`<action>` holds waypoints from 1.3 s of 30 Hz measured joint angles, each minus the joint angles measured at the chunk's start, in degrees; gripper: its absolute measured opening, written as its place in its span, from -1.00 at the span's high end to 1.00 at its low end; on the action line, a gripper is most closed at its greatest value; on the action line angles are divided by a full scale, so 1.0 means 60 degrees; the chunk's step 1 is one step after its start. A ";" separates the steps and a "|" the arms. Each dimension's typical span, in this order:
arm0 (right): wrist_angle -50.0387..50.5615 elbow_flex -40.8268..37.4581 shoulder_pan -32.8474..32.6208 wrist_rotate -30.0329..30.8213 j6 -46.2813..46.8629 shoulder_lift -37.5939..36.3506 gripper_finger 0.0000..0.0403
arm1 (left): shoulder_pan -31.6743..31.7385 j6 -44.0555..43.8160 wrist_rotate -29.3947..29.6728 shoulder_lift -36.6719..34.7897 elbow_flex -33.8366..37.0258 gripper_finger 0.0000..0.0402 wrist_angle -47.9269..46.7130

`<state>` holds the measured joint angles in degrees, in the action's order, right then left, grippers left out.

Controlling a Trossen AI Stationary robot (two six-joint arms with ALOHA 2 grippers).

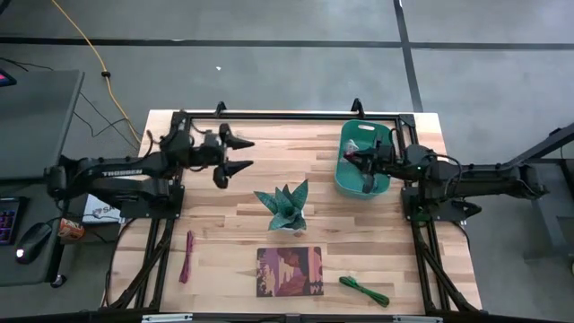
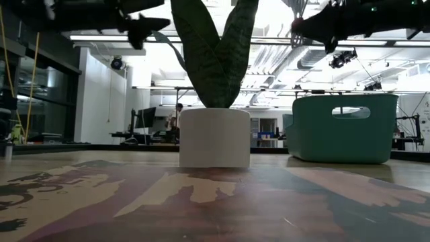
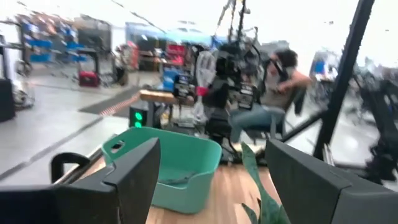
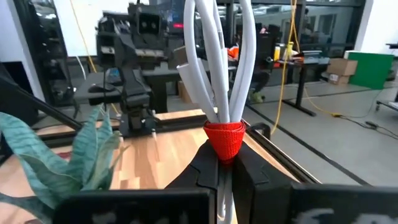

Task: Pick and place USB-C Cables
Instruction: Put the white charger cable into the green container

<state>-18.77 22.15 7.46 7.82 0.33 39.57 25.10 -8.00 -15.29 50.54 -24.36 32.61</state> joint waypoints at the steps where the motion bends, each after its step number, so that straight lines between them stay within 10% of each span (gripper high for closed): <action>1: 0.0002 -0.0001 0.0000 -0.0022 0.0065 0.0003 1.00 | -0.0019 -0.0088 0.0168 -0.0140 0.0228 -0.35 0.0257; 13: 0.0120 0.0001 -0.0004 0.1128 0.0210 0.0173 1.00 | -0.0021 -0.0155 0.0412 -0.0452 0.0633 -0.35 0.0632; 22: 0.6916 0.3588 0.0423 0.4899 0.2629 0.1835 1.00 | -0.0021 -0.0141 0.0409 -0.0455 0.0633 -0.35 0.0632; 30: 1.3386 0.7656 0.2205 0.2984 0.4274 0.4466 1.00 | -0.0021 0.0084 0.0405 -0.0455 0.0633 -0.35 0.0620; 39: 1.4126 0.7004 0.2930 0.0333 0.3601 0.6555 0.99 | -0.0021 0.0184 0.0405 -0.0455 0.0633 -0.35 0.0611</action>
<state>65.98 64.18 25.05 9.82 21.94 78.90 24.97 -6.89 -12.86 47.81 -20.56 36.27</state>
